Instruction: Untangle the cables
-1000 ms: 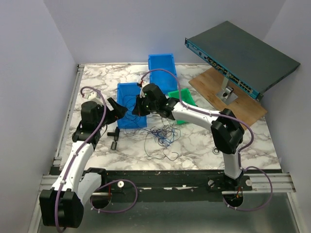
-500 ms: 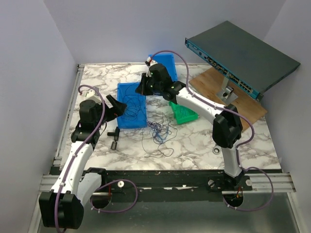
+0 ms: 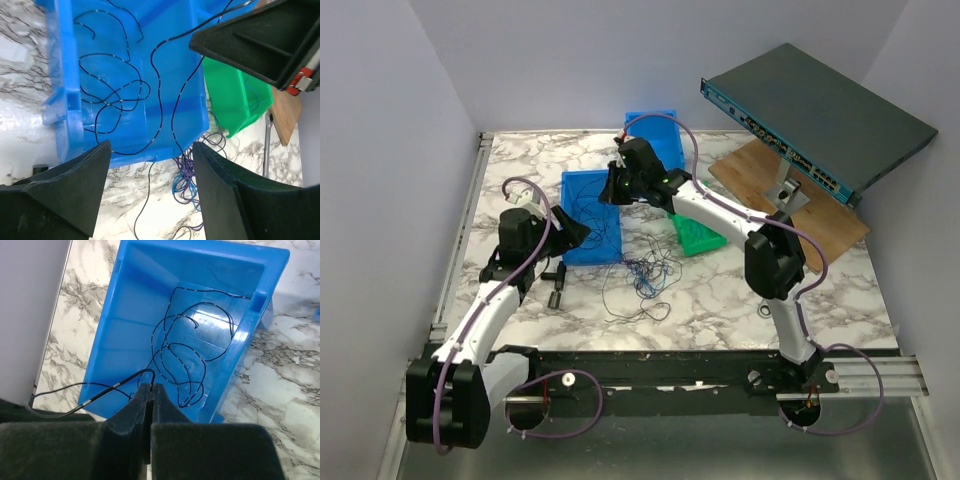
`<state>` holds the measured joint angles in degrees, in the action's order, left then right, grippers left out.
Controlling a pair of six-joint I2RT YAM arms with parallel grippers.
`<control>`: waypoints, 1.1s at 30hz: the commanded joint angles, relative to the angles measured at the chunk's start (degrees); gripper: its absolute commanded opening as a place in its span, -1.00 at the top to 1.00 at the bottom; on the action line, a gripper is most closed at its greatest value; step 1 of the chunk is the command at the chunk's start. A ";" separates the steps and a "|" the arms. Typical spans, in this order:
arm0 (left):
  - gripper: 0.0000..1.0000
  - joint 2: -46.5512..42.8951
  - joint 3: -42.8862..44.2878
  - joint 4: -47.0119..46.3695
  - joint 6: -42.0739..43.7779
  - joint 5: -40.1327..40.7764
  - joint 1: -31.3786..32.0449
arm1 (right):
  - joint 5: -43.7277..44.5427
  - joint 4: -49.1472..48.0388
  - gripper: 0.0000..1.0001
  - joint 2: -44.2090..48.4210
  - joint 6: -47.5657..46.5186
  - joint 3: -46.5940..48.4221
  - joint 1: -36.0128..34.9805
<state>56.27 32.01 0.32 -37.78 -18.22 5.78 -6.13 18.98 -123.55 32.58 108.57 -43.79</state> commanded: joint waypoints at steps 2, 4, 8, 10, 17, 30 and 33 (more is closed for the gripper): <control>-0.33 7.41 3.42 -7.06 0.16 -4.95 2.36 | -3.35 -0.37 0.99 2.28 1.13 -2.22 -0.21; -0.33 10.18 5.83 -6.50 0.87 -4.29 3.84 | -3.83 0.01 0.99 2.66 1.00 -2.29 -0.33; -0.27 14.88 9.58 -5.20 2.80 -2.11 6.62 | -4.28 1.00 0.99 3.66 0.91 -1.63 -0.33; -0.20 16.23 10.08 -5.98 2.80 -1.71 7.03 | -4.55 1.32 0.99 4.37 1.08 -1.65 -0.31; 0.08 19.30 11.68 -7.39 2.89 -1.43 7.56 | -5.90 1.55 0.99 6.21 1.32 -1.89 -0.31; 0.73 23.41 13.84 -9.74 2.37 -5.35 8.02 | -8.30 0.97 0.99 5.83 2.27 -1.69 -0.29; 1.00 23.75 14.12 -9.35 2.66 -5.30 8.02 | -8.55 0.65 0.99 6.02 2.03 -2.50 -0.28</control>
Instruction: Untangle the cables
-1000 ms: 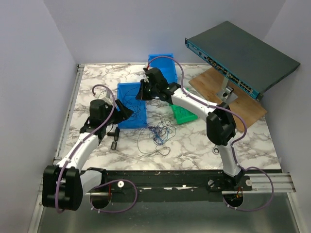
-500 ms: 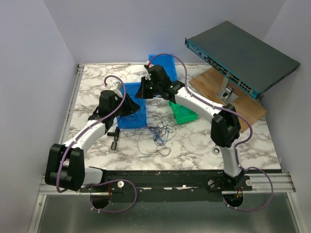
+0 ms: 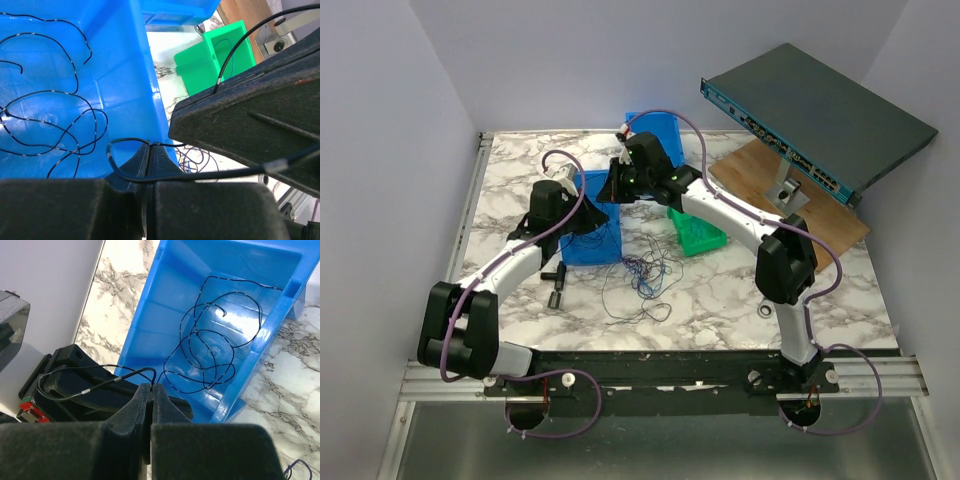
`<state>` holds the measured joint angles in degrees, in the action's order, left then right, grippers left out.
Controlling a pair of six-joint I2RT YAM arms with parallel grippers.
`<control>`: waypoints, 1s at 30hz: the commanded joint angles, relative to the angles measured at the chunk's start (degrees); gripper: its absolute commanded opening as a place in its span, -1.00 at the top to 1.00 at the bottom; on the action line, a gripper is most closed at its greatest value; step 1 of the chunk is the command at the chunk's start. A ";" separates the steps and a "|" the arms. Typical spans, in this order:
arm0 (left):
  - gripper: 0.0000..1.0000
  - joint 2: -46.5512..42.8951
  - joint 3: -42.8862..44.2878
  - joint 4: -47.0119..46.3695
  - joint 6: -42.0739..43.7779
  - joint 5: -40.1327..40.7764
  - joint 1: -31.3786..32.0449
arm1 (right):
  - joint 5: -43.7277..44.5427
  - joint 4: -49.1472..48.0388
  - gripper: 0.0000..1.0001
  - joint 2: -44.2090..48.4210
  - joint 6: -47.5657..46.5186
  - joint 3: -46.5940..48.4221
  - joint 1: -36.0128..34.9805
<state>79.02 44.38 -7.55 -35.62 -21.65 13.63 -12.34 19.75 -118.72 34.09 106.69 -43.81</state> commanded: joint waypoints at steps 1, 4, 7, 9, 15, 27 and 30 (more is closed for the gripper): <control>1.00 0.88 1.73 -1.26 0.55 -1.70 0.18 | -2.42 -0.22 0.97 1.51 0.23 -0.97 -0.21; 1.00 0.43 1.74 -0.82 0.55 -1.23 -0.08 | -1.49 -0.70 0.21 3.37 -0.99 -3.99 -0.17; 1.00 0.43 2.13 0.05 0.63 -1.60 -0.72 | 2.36 -4.66 -0.07 9.31 -1.67 -12.28 -0.22; 1.00 0.24 2.25 0.37 0.81 -2.11 -1.42 | 5.33 -6.44 -0.13 13.99 -2.79 -17.88 -0.20; 1.00 -1.10 1.77 0.71 0.80 -5.39 -2.42 | 1.92 -17.85 -0.16 25.23 -10.38 -37.00 -0.22; 1.00 -3.55 1.36 2.90 0.96 -9.43 -2.45 | 6.77 -31.45 -0.48 19.09 -21.84 -47.10 -7.43; 1.00 -4.43 1.74 4.05 1.32 -9.14 -2.41 | 10.20 -32.60 -0.48 15.93 -22.56 -47.09 -8.48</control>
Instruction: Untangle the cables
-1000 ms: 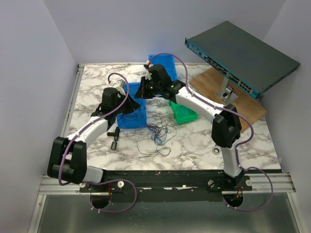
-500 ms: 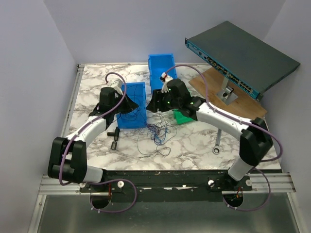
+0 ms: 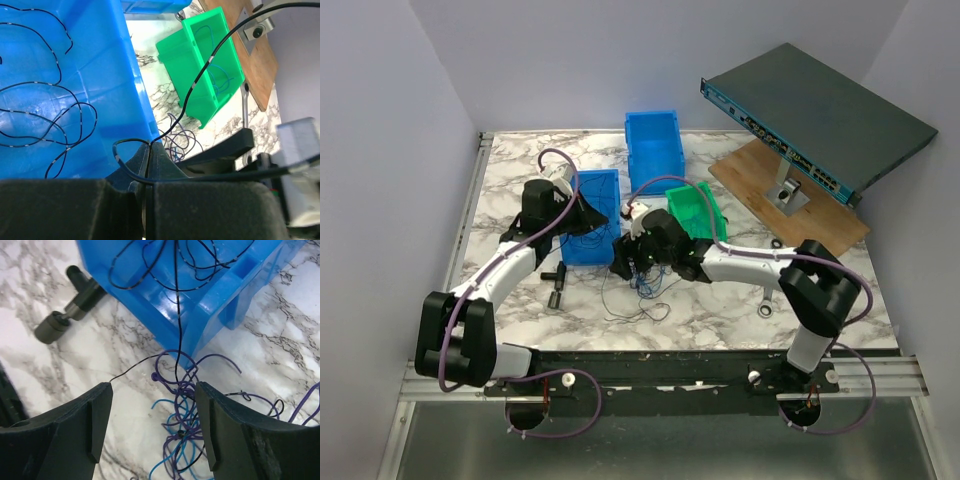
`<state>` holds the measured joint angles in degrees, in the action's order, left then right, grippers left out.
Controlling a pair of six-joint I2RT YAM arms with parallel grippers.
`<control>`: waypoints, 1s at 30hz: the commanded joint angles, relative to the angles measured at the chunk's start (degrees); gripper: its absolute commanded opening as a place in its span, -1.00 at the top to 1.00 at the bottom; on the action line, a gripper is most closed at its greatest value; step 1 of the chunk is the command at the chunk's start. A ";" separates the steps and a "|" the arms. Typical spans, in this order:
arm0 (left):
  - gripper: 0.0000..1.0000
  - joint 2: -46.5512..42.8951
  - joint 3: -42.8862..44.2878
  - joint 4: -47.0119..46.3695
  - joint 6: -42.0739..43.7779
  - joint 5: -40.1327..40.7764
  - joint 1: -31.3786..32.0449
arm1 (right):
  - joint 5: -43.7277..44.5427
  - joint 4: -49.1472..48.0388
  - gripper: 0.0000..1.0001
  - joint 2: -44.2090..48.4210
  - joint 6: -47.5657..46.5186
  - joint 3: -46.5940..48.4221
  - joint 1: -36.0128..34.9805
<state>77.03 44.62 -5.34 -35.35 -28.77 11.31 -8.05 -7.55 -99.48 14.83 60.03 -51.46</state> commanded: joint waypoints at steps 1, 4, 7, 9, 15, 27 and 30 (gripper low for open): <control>1.00 -2.81 1.73 2.20 1.16 -1.71 -0.19 | 7.70 -5.29 -0.48 -4.26 -3.13 -0.44 -1.02; 1.00 -3.72 2.42 2.96 1.18 -0.72 -0.79 | 14.76 -4.40 -0.41 -5.59 -1.60 -1.12 -1.19; 1.00 -4.46 3.91 3.78 0.17 -0.80 -2.81 | 22.22 2.14 -0.16 -5.34 2.42 -1.19 -1.18; 1.00 -4.85 4.60 3.54 -0.49 -0.67 -4.11 | 22.26 2.93 -0.05 -4.43 4.01 -3.76 -1.18; 1.00 -1.52 9.79 7.05 -0.06 2.05 -7.79 | 20.17 4.03 0.07 3.43 11.29 -15.16 -1.18; 1.00 8.51 19.89 17.46 3.24 8.79 -10.81 | 25.84 19.01 0.41 28.73 19.73 -27.14 -1.23; 1.00 9.01 20.64 18.56 4.40 9.86 -10.79 | 31.37 24.15 0.53 35.45 22.37 -26.99 -1.23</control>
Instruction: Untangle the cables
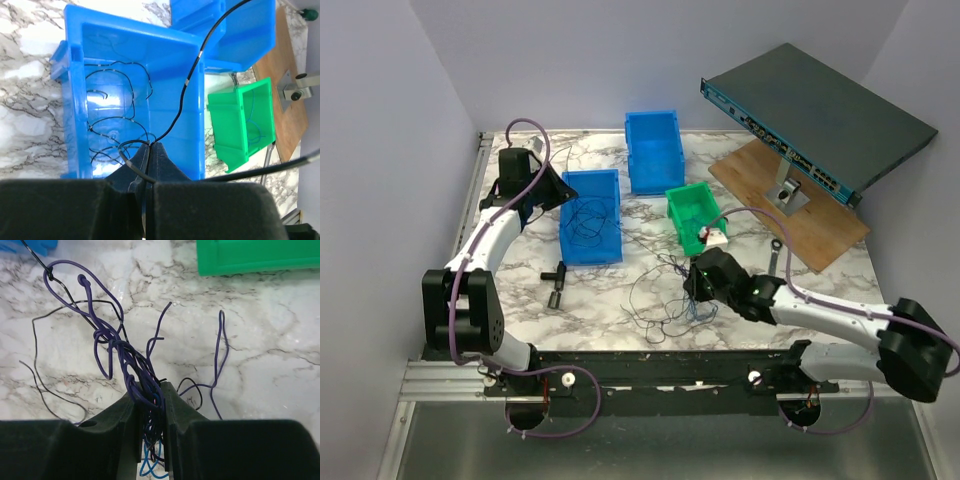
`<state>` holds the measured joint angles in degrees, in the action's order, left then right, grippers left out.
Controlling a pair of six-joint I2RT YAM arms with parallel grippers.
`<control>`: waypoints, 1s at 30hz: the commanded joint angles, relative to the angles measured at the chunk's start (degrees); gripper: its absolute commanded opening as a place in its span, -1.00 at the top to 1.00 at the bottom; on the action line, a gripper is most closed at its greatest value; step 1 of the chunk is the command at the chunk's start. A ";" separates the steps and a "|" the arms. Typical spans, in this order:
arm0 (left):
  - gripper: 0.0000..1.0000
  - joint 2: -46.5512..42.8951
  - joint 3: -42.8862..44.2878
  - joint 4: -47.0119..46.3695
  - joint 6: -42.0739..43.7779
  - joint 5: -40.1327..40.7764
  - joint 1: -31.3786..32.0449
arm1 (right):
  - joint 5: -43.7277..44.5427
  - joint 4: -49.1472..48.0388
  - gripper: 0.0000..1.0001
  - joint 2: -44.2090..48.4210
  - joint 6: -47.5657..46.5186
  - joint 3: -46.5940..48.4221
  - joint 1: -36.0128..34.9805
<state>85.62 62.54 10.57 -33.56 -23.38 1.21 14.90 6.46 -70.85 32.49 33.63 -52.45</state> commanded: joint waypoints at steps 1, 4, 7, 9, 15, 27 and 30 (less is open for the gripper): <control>1.00 0.77 3.12 3.27 2.94 4.56 -0.69 | 9.79 11.84 0.53 9.17 5.33 -0.35 -0.17; 1.00 1.83 4.01 5.31 4.02 5.75 -0.69 | 12.31 15.08 0.53 15.54 6.50 0.38 -0.21; 1.00 2.59 4.83 6.94 5.41 6.96 -0.62 | 11.21 15.64 0.71 21.16 3.42 1.40 -0.20; 1.00 3.43 6.16 8.62 6.73 7.85 0.52 | 3.82 11.94 0.79 23.36 -2.11 0.99 -0.16; 1.00 11.54 16.03 19.73 11.82 10.33 5.54 | -7.52 9.72 0.92 19.03 -7.07 3.72 -0.20; 1.00 21.70 26.34 40.87 15.96 16.88 10.37 | -16.85 2.31 0.93 16.82 -9.69 6.15 -0.20; 1.00 22.88 26.64 41.99 16.07 18.42 10.58 | -17.33 1.40 0.94 15.56 -9.39 6.15 -0.20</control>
<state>106.69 87.29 46.02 -19.11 -8.58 11.40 0.62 10.90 -53.89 24.14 38.13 -52.45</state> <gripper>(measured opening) 0.011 0.148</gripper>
